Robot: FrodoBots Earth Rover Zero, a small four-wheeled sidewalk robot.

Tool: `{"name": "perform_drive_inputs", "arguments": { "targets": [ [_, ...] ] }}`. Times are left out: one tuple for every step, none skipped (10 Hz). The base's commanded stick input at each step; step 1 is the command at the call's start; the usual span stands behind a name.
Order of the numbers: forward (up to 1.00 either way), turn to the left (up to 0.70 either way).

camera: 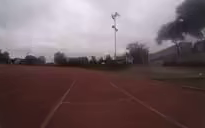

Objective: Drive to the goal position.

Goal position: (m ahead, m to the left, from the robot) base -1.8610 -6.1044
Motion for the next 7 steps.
{"name": "perform_drive_inputs", "arguments": {
  "targets": [
    [0.70, -0.09],
    [0.70, -0.14],
    [0.70, -0.14],
    [0.70, -0.14],
    [0.70, -0.14],
    [0.70, -0.14],
    [0.70, -0.14]
  ]
}}
